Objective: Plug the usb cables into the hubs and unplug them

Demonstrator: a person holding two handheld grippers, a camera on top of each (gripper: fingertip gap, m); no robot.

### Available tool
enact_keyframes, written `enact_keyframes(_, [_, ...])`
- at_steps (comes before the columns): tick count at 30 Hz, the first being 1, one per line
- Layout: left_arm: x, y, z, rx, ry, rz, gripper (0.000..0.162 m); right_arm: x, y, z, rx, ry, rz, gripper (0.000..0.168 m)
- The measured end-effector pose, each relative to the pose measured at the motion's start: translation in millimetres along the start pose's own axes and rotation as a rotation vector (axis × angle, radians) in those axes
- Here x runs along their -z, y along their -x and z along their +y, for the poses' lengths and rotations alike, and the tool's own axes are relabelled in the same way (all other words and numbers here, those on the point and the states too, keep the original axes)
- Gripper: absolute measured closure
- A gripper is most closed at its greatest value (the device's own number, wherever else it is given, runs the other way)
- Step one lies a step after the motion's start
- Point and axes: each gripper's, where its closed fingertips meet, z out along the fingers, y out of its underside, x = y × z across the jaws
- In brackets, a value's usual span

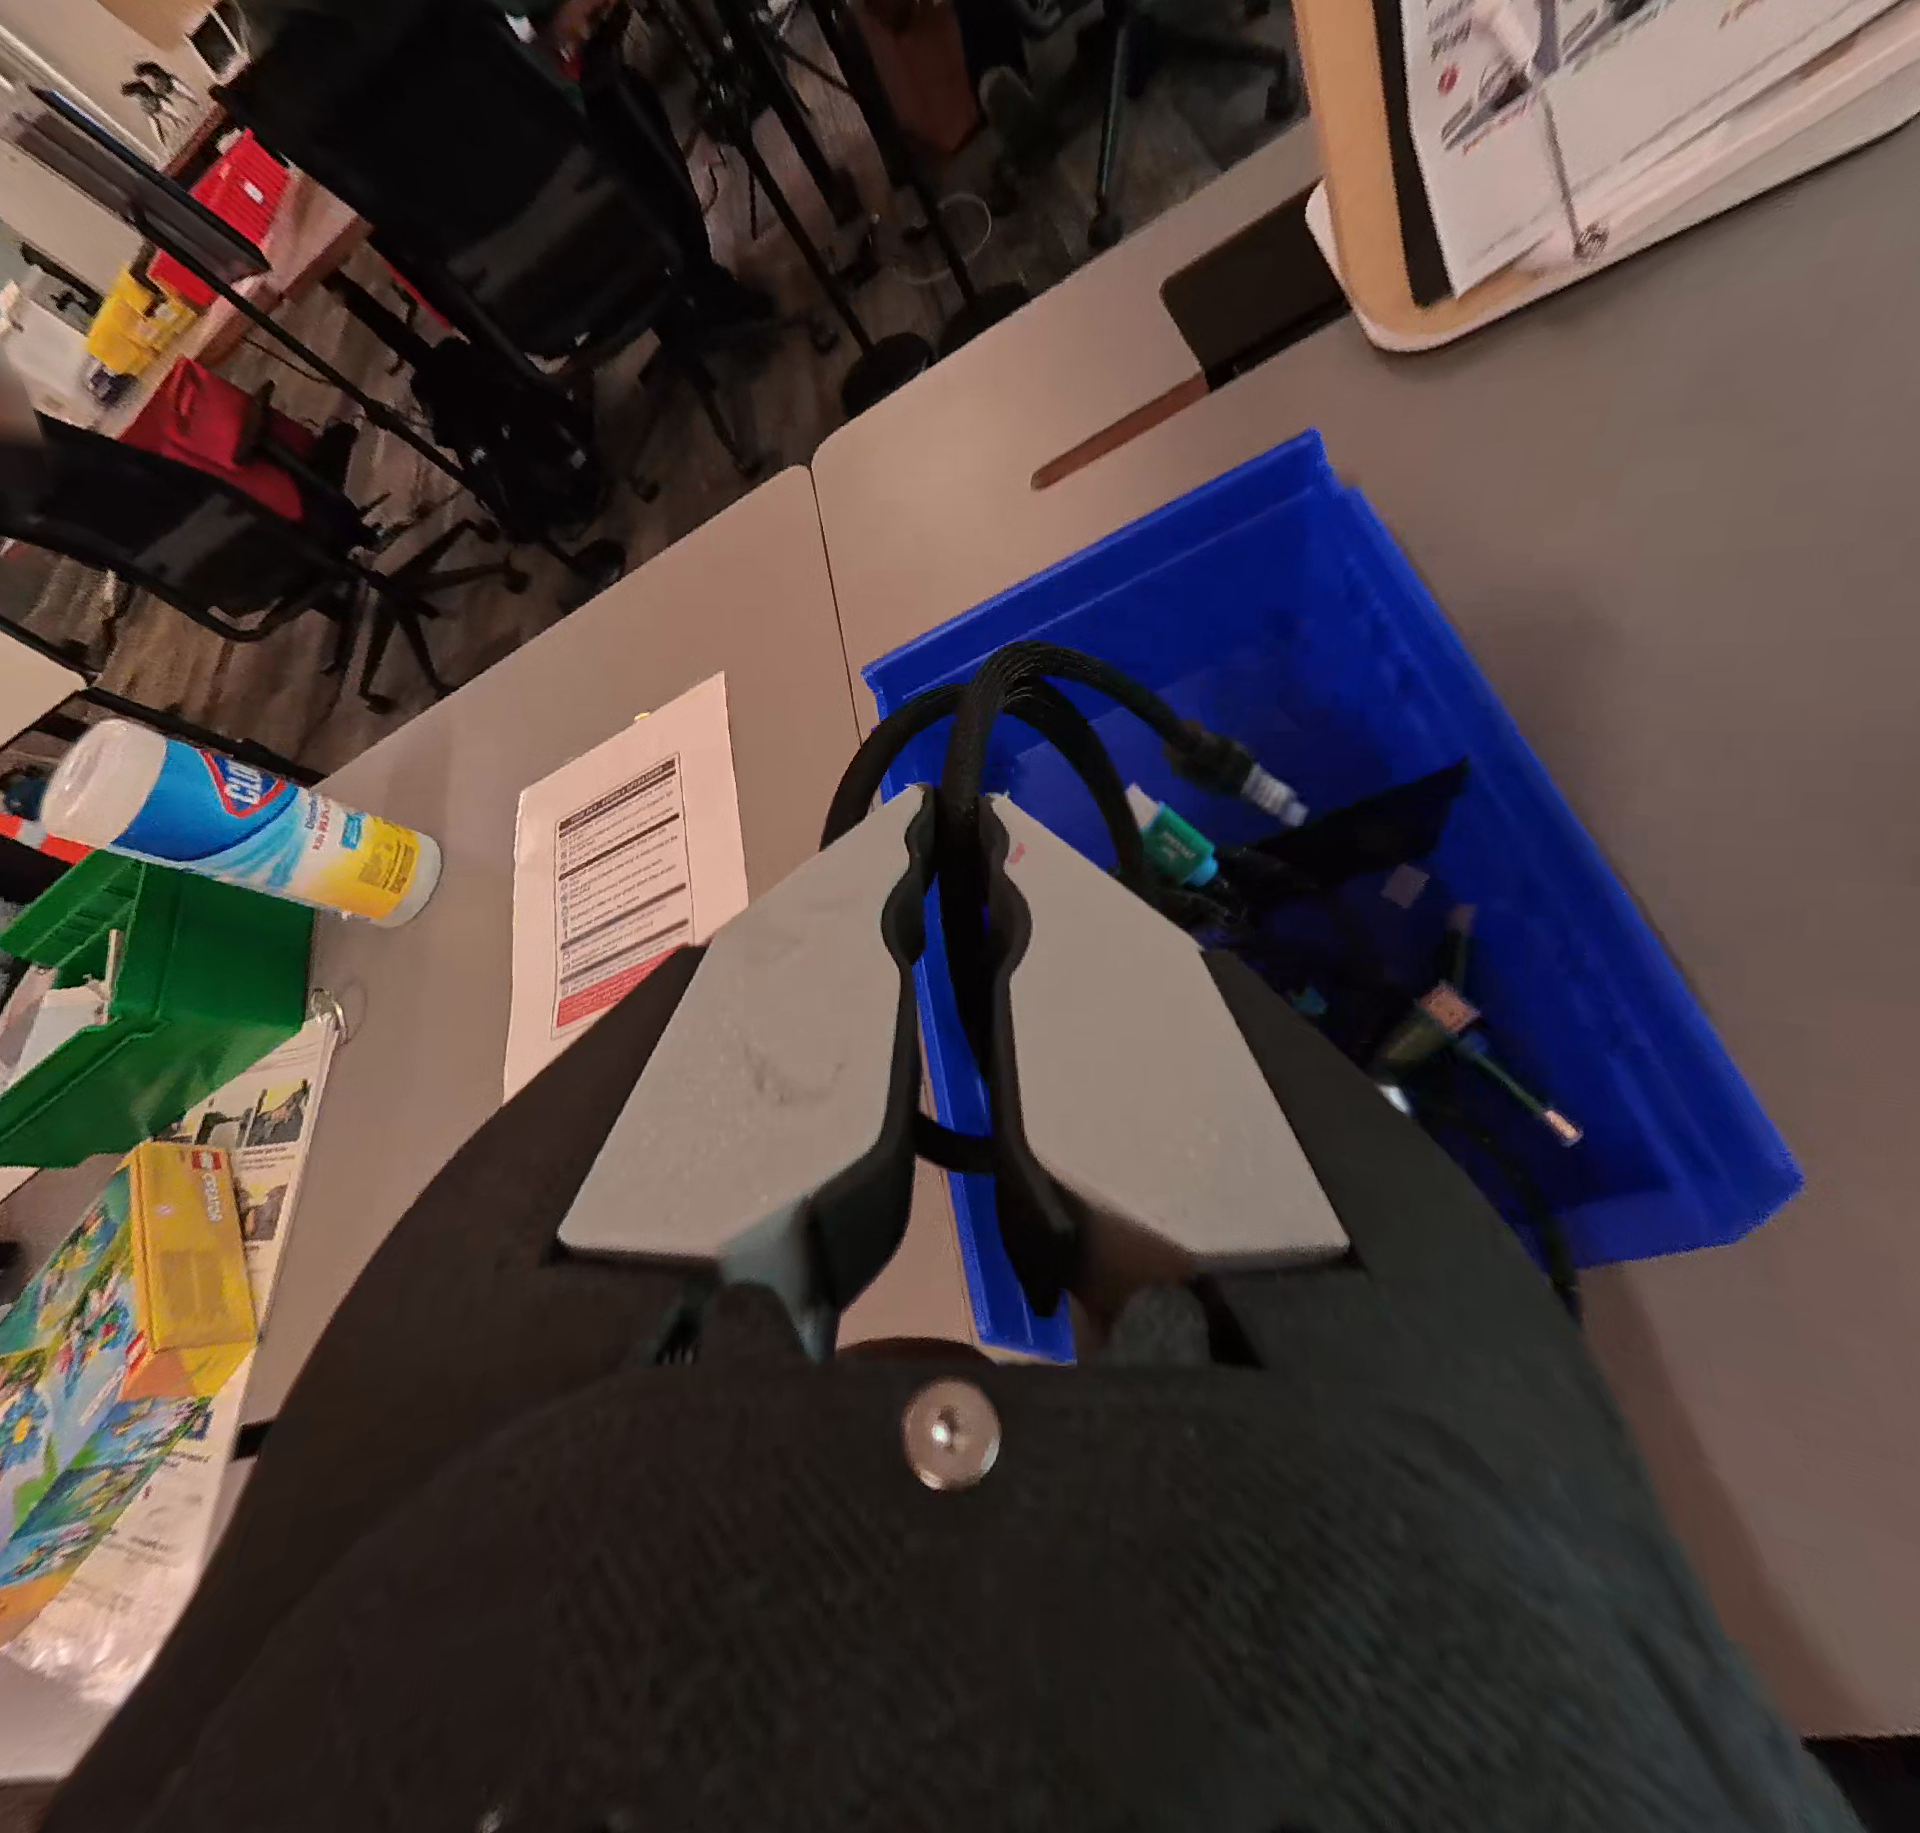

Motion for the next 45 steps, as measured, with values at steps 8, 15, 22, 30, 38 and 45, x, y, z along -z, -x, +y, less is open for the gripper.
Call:
enact_keyframes(8, [-14, -2, 18, -0.061, 0.056, -0.026, 0.157, 9, -24, -2, -0.126, -0.052, 0.046, 0.141])
enact_keyframes(15, [-16, -8, 36, -0.028, 0.086, 0.034, 0.158, 2, -20, 3, -0.088, -0.015, 0.049, 0.141])
enact_keyframes(22, [-15, -3, 41, -0.017, 0.059, 0.031, 0.158, -1, -19, 7, -0.083, -0.003, 0.050, 0.141])
enact_keyframes(30, [-11, -3, 40, -0.017, 0.033, 0.036, 0.158, -4, -18, 10, -0.075, 0.010, 0.050, 0.141])
enact_keyframes(38, [-8, 21, -2, -0.057, -0.018, -0.024, 0.158, -6, -17, 11, -0.053, 0.020, 0.055, 0.141])
enact_keyframes(45, [-10, 60, -92, -0.052, -0.198, -0.104, 0.158, -6, -19, 13, -0.060, 0.024, 0.058, 0.141])
